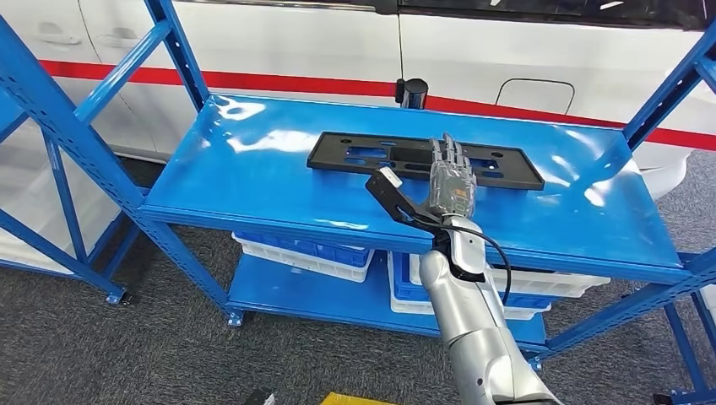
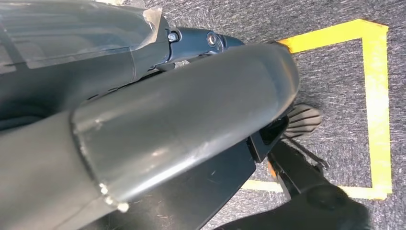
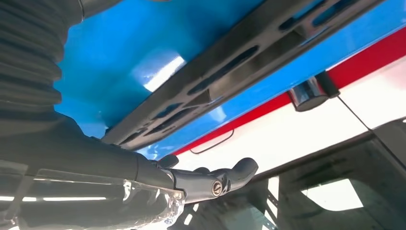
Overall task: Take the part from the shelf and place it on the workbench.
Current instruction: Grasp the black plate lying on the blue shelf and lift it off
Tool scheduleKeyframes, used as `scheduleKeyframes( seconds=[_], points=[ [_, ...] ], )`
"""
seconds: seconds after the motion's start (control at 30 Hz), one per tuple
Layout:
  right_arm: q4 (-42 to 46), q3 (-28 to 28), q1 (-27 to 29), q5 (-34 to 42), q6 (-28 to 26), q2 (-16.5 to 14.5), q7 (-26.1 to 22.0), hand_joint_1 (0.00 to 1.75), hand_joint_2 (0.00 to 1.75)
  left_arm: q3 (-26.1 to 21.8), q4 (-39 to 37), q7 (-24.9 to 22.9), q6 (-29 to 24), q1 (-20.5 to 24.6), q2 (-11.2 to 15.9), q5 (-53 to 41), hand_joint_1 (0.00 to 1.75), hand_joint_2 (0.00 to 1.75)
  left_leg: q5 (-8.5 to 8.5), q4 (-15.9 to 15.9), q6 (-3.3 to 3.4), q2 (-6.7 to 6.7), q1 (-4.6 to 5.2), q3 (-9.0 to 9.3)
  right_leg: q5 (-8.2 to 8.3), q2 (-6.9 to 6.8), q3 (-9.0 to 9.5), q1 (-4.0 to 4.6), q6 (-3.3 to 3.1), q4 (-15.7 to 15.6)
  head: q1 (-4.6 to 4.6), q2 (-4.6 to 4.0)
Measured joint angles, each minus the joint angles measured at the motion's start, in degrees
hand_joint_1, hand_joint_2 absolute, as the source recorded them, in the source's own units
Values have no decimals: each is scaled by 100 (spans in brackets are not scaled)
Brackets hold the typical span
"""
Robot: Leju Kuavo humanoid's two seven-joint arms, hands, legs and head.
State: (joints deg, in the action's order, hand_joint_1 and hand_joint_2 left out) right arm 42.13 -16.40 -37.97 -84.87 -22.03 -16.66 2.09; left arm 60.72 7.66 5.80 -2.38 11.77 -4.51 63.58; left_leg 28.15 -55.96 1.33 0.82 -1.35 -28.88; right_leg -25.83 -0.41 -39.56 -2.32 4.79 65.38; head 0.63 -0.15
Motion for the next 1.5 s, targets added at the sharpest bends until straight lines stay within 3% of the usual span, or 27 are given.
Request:
scheduleKeyframes(
  seconds=[0.03, 0.07, 0.23, 0.3, 0.37, 0.4, 0.43, 0.5, 0.57, 0.67, 0.73, 0.8, 0.87, 0.9, 0.93, 0.97, 1.03, 1.07, 1.1, 1.23, 1.3, 1.37, 1.4, 1.43, 1.47, 1.5],
  points=[
    [0, 1, -3, -1, 2, 2, 5, 0, 175, 0, -5, -1, 3, 1, 3, -1, 0, 0, 38, -19, -53, -8, 2, 13, 144, -5, 174, 4, 16, -369, 8, 0],
    [0, 3, -3, -2, 3, 7, 10, 0, 175, 0, -13, -2, 5, 2, 8, -3, 0, 0, 69, -35, -95, -15, 11, 18, 217, -7, 282, 6, -14, -600, 7, 0],
    [13, 36, -4, -5, 5, 16, 27, 0, 175, 0, -30, -4, 16, 11, 14, -10, 0, 0, 229, -166, -191, -37, -5, -17, 152, 77, 350, 40, -340, -660, -34, 0],
    [20, 46, -18, -7, 4, 13, 27, 0, 175, 0, -31, -1, 22, 30, 13, -9, 0, 0, 501, -752, -196, -85, 9, -310, 125, 96, 384, 58, -420, -665, -59, 0],
    [18, 54, -8, -9, 5, 15, 27, 0, 175, 0, -30, 7, 37, 61, 7, -9, 0, 0, 738, -1526, -173, -112, 40, -778, 101, 111, 401, 116, -466, -664, -71, 0],
    [16, 59, 2, -9, 5, 18, 27, 0, 175, 0, -30, 10, 46, 73, 3, -12, 0, 0, 733, -1741, -145, -115, 57, -946, 88, 124, 415, 150, -485, -663, -74, 0],
    [15, 63, 9, -9, 5, 20, 27, 0, 175, 1, -29, 11, 54, 82, 0, -17, 0, 0, 612, -1745, -104, -115, 75, -1013, 76, 141, 434, 182, -503, -663, -74, 0],
    [15, 71, 10, -9, 4, 22, 27, 0, 175, 3, -29, 8, 74, 88, -5, -33, 0, 0, 123, -1164, 19, -127, 122, -858, 54, 179, 487, 231, -533, -664, -73, 0],
    [17, 73, 4, -5, 5, 24, 27, 0, 175, 10, -30, -1, 97, 91, -7, -45, 0, 0, -194, -526, 123, -148, 168, -627, 39, 209, 503, 276, -546, -662, -63, 0],
    [19, 80, 13, 1, 5, 41, 27, 0, 175, 32, -30, -9, 115, 99, -23, -50, 0, 0, -202, -266, 145, -163, 207, -536, 39, 226, 466, 280, -518, -669, -73, 0],
    [31, 87, 11, 0, 5, 49, 27, 0, 175, 41, -29, -10, 115, 110, -41, -49, 0, 0, -237, -193, 156, -149, 177, -488, -23, 199, 409, 280, -479, -569, -75, 0],
    [42, 91, -6, 0, 8, 56, 22, 0, 175, 42, -28, -10, 115, 123, -64, -42, 0, 0, -265, -127, 177, -130, 138, -440, -233, 156, 160, 268, -455, -86, -60, 0],
    [39, 92, 0, 1, 11, 71, 14, 0, 175, 43, -27, -11, 114, 129, -77, -26, 0, 0, -257, -121, 192, -120, 130, -433, -477, 133, -219, 227, -422, 637, -46, 0],
    [36, 92, 16, 2, 13, 79, 11, 0, 175, 43, -27, -11, 113, 131, -79, -16, 0, 0, -251, -122, 188, -118, 127, -431, -524, 124, -348, 200, -387, 864, -46, 0],
    [34, 93, 28, 2, 14, 84, 5, 0, 175, 44, -27, -11, 111, 129, -79, -6, 0, 0, -242, -126, 177, -117, 121, -425, -483, 113, -371, 169, -333, 878, -45, 0],
    [32, 93, 33, 3, 15, 85, -3, 0, 175, 44, -27, -11, 107, 129, -81, 1, 0, 0, -228, -132, 158, -119, 109, -414, -359, 97, -281, 136, -264, 665, -45, 0],
    [30, 92, 26, 11, 15, 81, -33, 0, 175, 43, -28, -10, 92, 130, -80, 14, 0, 0, -180, -160, 88, -126, 96, -391, -38, 44, 99, 69, -138, -123, -40, 0],
    [26, 91, 19, 15, 15, 74, -51, 0, 175, 43, -29, -10, 84, 130, -79, 22, 0, 0, -156, -178, 50, -128, 99, -389, 63, 35, 253, 61, -125, -430, -34, 0],
    [21, 90, 15, 24, 15, 69, -64, 0, 175, 42, -30, -7, 76, 129, -75, 33, 0, 0, -138, -190, 17, -130, 109, -391, 105, 32, 341, 60, -144, -601, -32, 0],
    [-1, 86, 1, 44, 8, 34, -89, 0, 175, 42, -31, 3, 58, 131, -68, 70, 0, 0, -70, -230, -84, -126, 86, -410, 83, 64, 393, 62, -329, -659, -43, 0],
    [-7, 80, -17, 49, 5, 5, -93, 0, 175, 42, -31, 14, 54, 136, -62, 74, 0, 0, 166, -682, -137, -126, 72, -619, 67, 69, 436, 44, -418, -677, -61, 0],
    [-25, 72, -23, 51, 4, -8, -97, 0, 175, 40, -31, 30, 52, 159, -58, 77, 0, 0, 479, -1478, -166, -127, 73, -1019, 42, 68, 460, 73, -473, -677, -73, 0],
    [-39, 71, -21, 51, 4, -10, -98, 0, 175, 39, -31, 36, 51, 175, -57, 80, 0, 0, 545, -1772, -171, -127, 73, -1187, 32, 68, 470, 88, -486, -677, -71, 0],
    [-54, 70, -20, 52, 4, -12, -100, 0, 175, 39, -31, 37, 48, 186, -56, 86, 0, 0, 501, -1869, -165, -127, 74, -1267, 22, 73, 484, 100, -497, -676, -72, 0],
    [-66, 70, -22, 55, 4, -17, -104, 0, 175, 39, -31, 36, 43, 189, -56, 96, 0, 0, 344, -1731, -151, -127, 74, -1233, 13, 83, 504, 108, -507, -676, -71, 0],
    [-75, 69, -28, 58, 4, -26, -111, 0, 175, 39, -31, 36, 36, 182, -56, 108, 0, 0, 112, -1402, -127, -127, 74, -1103, 1, 99, 529, 111, -511, -676, -73, 0]
  ],
)
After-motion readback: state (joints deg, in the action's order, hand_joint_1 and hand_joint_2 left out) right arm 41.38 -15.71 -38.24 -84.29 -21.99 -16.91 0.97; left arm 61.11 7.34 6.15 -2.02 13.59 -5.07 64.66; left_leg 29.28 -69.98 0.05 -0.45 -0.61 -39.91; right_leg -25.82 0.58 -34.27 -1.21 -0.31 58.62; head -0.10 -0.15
